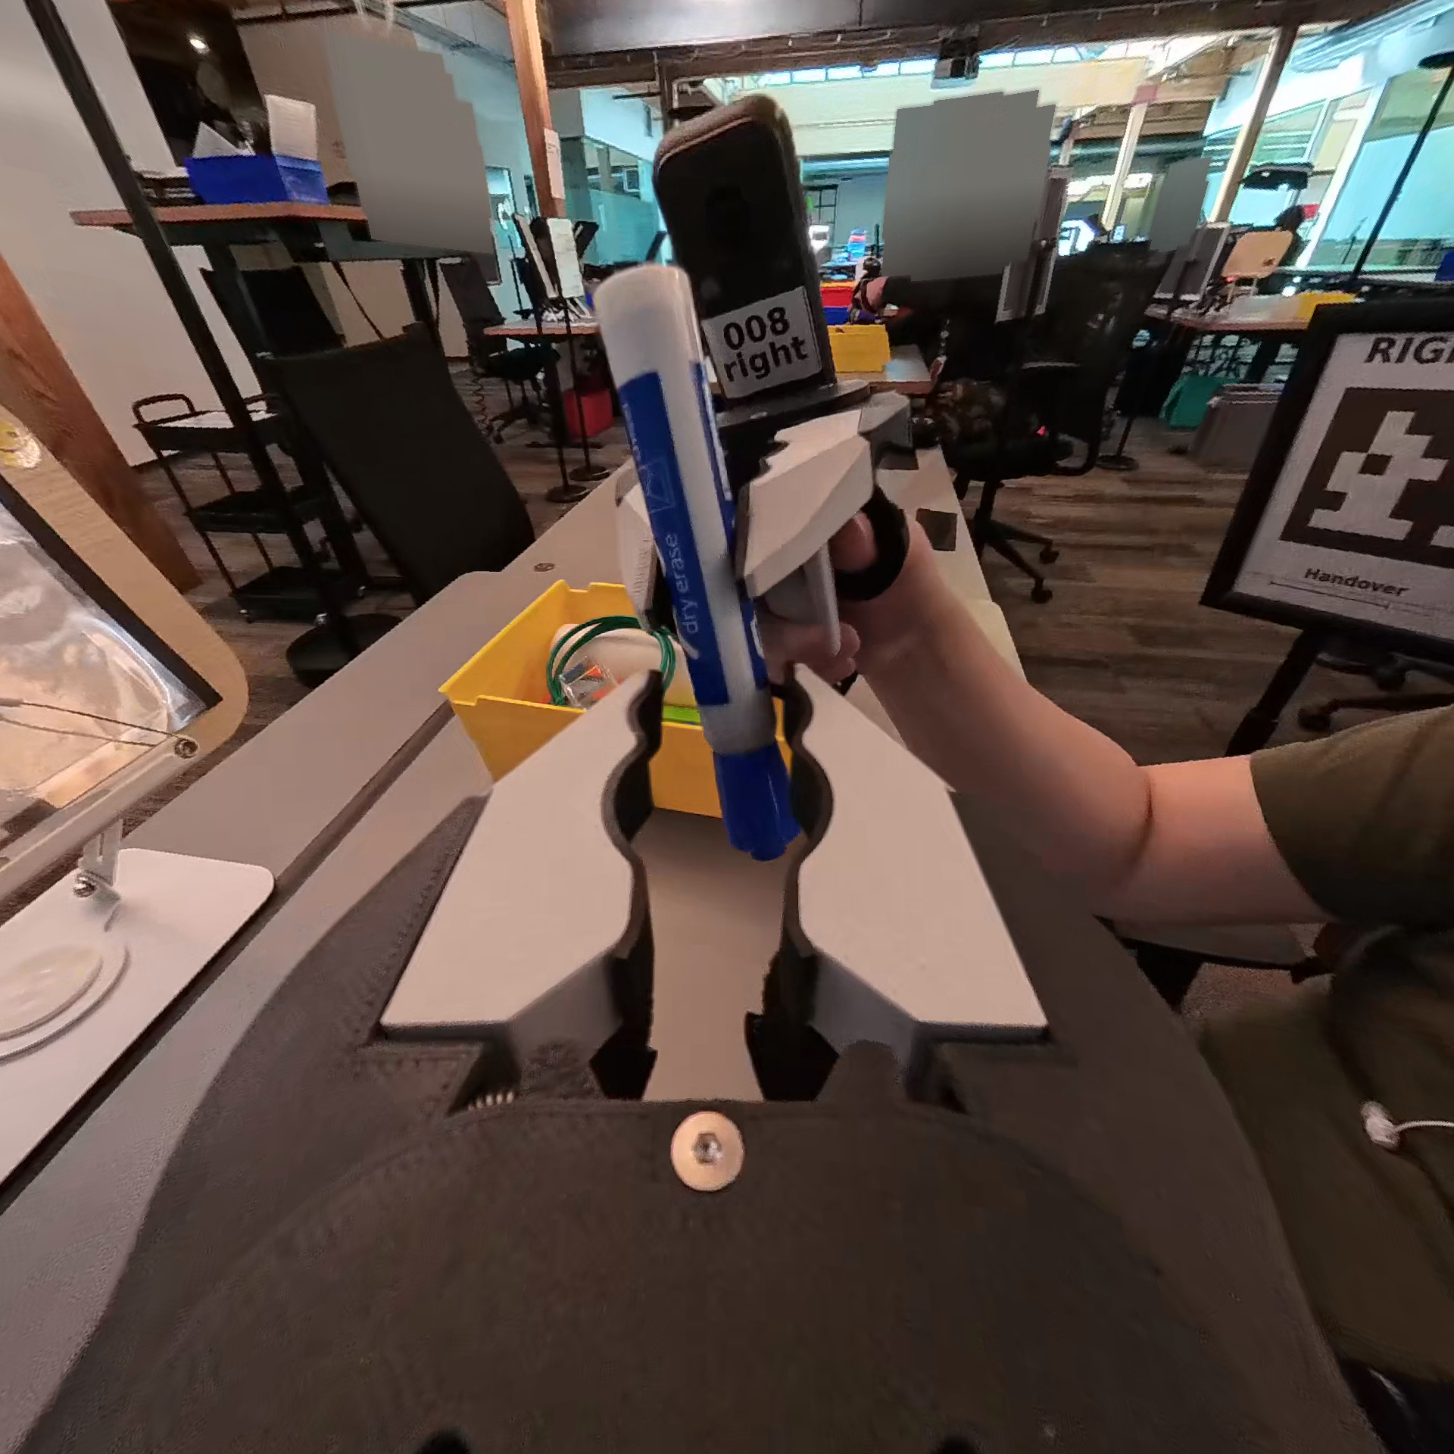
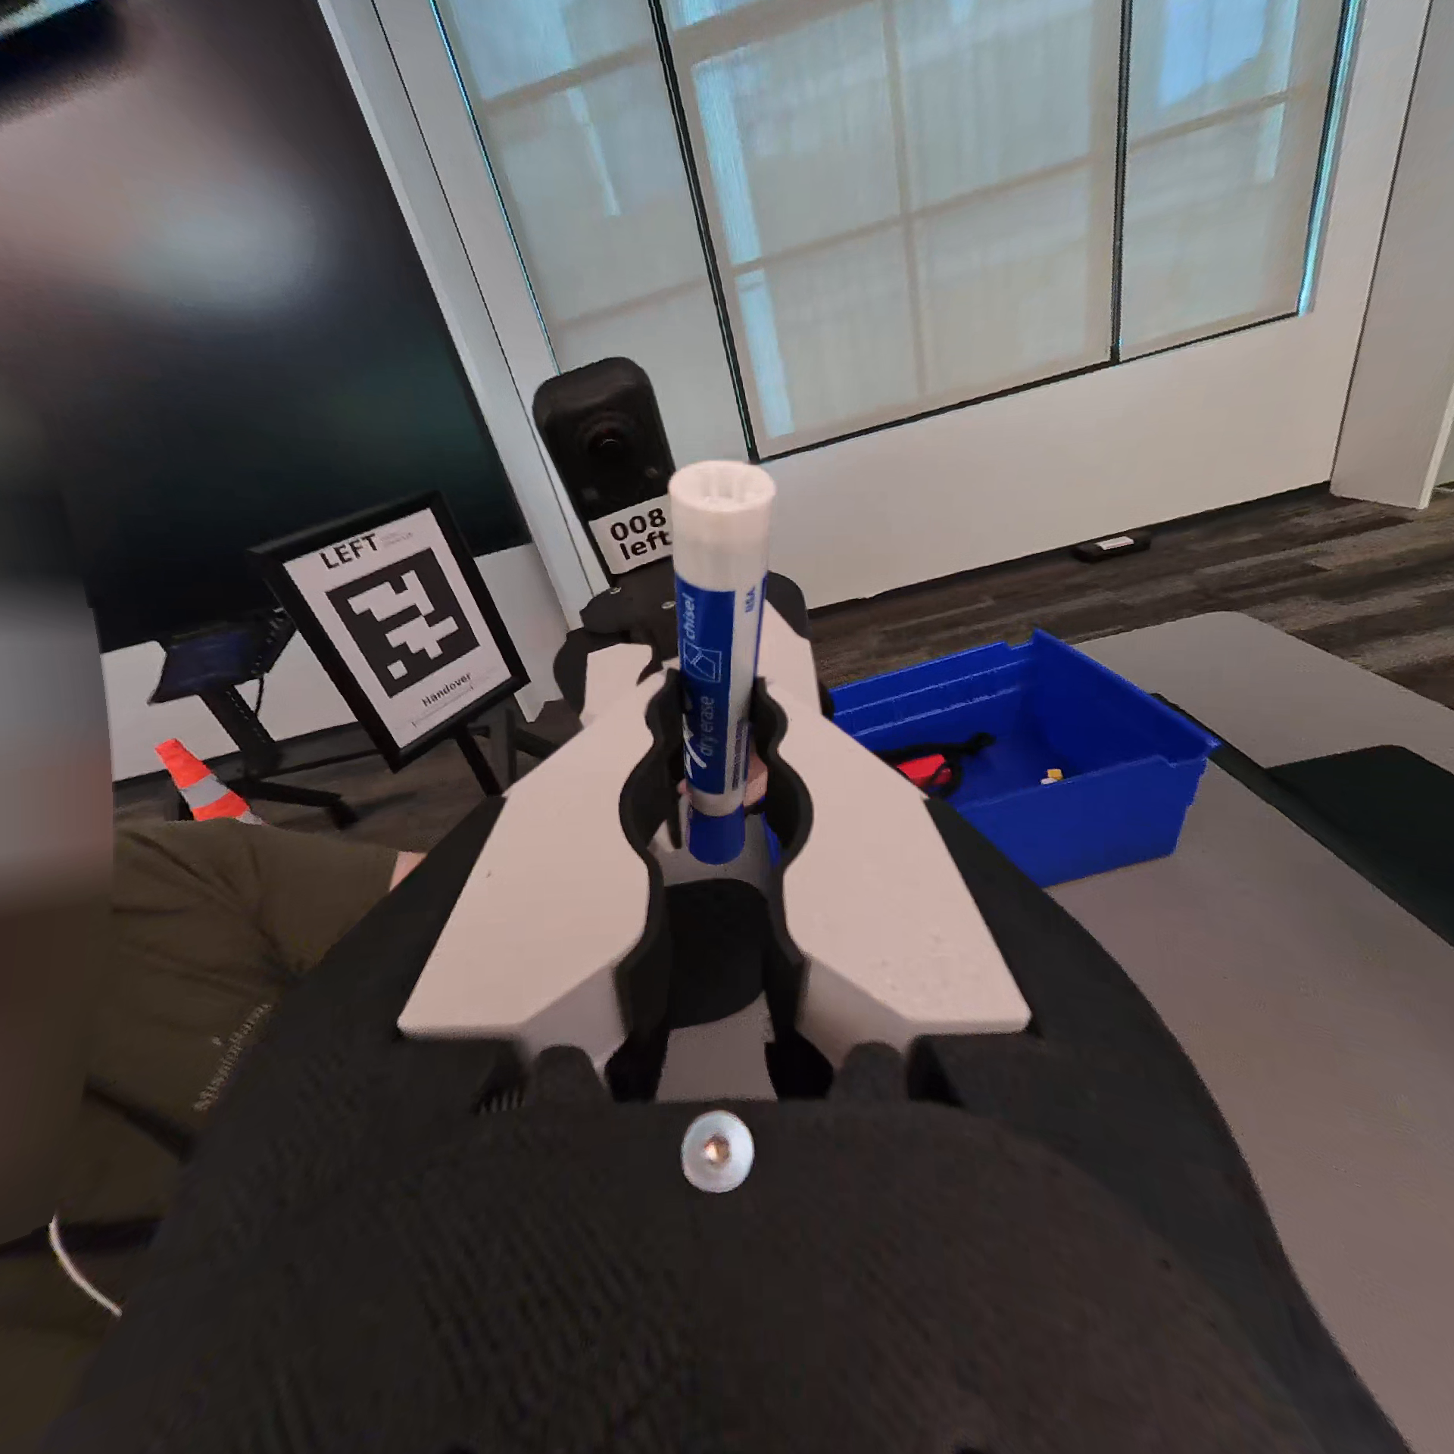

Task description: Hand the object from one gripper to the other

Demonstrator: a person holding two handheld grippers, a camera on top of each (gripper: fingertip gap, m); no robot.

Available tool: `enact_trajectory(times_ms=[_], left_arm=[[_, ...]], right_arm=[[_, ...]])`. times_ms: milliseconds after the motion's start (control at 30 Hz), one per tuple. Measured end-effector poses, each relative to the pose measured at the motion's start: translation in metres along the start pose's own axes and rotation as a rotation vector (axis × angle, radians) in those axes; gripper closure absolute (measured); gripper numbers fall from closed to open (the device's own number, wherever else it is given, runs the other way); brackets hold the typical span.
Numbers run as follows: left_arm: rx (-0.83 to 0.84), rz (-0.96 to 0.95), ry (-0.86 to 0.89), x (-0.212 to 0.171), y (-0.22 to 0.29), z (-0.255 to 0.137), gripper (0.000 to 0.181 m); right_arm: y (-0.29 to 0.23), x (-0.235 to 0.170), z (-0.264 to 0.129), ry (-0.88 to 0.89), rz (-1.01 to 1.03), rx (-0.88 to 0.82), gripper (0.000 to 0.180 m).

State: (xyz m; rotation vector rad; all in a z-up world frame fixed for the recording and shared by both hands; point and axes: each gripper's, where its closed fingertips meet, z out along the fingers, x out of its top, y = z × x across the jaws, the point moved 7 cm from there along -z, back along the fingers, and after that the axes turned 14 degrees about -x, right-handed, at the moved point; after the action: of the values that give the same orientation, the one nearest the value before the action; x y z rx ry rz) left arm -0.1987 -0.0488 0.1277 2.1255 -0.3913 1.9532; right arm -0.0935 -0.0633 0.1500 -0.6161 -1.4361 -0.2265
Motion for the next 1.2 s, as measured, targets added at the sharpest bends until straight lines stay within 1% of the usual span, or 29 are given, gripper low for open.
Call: enact_trajectory(times_ms=[33,67,133,167,233,267,333,400,433,500,567,600,700,900,933,1033,1067,1133,1167,1200], left_arm=[[-0.005,-0.001,-0.008,-0.001,0.000,0.000,0.158],[-0.008,0.000,-0.017,-0.002,0.000,0.000,0.163],[-0.002,-0.001,-0.028,-0.003,-0.001,-0.001,0.164],[0.006,-0.006,-0.033,-0.003,-0.002,-0.002,0.165],[0.031,-0.020,-0.033,-0.003,-0.006,-0.007,0.165],[0.046,-0.023,-0.026,-0.002,-0.008,-0.010,0.165],[0.090,-0.020,-0.005,0.001,-0.012,-0.020,0.165],[0.176,0.023,-0.017,0.003,-0.016,-0.031,0.165],[0.226,0.050,-0.051,0.003,-0.018,-0.036,0.165],[0.265,0.111,-0.176,-0.003,-0.017,-0.042,0.165],[0.265,0.160,-0.299,-0.011,-0.013,-0.048,0.165],[0.270,0.168,-0.346,-0.014,-0.012,-0.050,0.165],[0.307,0.151,-0.410,-0.018,-0.013,-0.055,0.165],[0.376,0.080,-0.460,-0.024,-0.020,-0.051,0.164],[0.373,0.075,-0.462,-0.025,-0.020,-0.050,0.165],[0.363,0.083,-0.465,-0.027,-0.021,-0.047,0.165],[0.365,0.087,-0.454,-0.026,-0.021,-0.047,0.165],[0.360,0.099,-0.397,-0.021,-0.021,-0.047,0.163],[0.351,0.113,-0.348,-0.016,-0.019,-0.047,0.144],[0.357,0.130,-0.294,-0.010,-0.017,-0.048,0.117]], right_arm=[[-0.001,0.000,0.000,0.000,-0.010,-0.003,0.163],[-0.001,0.000,0.001,0.001,-0.020,-0.013,0.163],[-0.002,0.000,0.001,0.007,-0.067,-0.030,0.162],[-0.002,0.001,0.001,0.023,-0.100,-0.049,0.159],[-0.002,0.005,-0.003,0.082,-0.193,-0.121,0.135],[-0.001,0.008,-0.006,0.120,-0.257,-0.169,0.126],[0.000,0.014,-0.013,0.198,-0.418,-0.278,0.114],[-0.003,0.020,-0.021,0.280,-0.608,-0.395,0.111],[-0.006,0.020,-0.023,0.309,-0.720,-0.439,0.111],[-0.016,0.012,-0.023,0.287,-0.975,-0.481,0.112],[-0.019,-0.002,-0.017,0.181,-1.224,-0.520,0.114],[-0.017,-0.011,-0.013,0.108,-1.332,-0.542,0.119],[-0.006,-0.032,0.003,-0.077,-1.541,-0.595,0.132],[0.020,-0.050,0.028,-0.220,-1.755,-0.736,0.141],[0.022,-0.053,0.031,-0.238,-1.761,-0.731,0.141],[0.023,-0.058,0.038,-0.234,-1.774,-0.729,0.155],[0.024,-0.059,0.040,-0.242,-1.777,-0.738,0.162],[0.026,-0.057,0.042,-0.232,-1.760,-0.770,0.162],[0.027,-0.056,0.042,-0.224,-1.734,-0.787,0.162],[0.029,-0.055,0.041,-0.224,-1.698,-0.797,0.163]])
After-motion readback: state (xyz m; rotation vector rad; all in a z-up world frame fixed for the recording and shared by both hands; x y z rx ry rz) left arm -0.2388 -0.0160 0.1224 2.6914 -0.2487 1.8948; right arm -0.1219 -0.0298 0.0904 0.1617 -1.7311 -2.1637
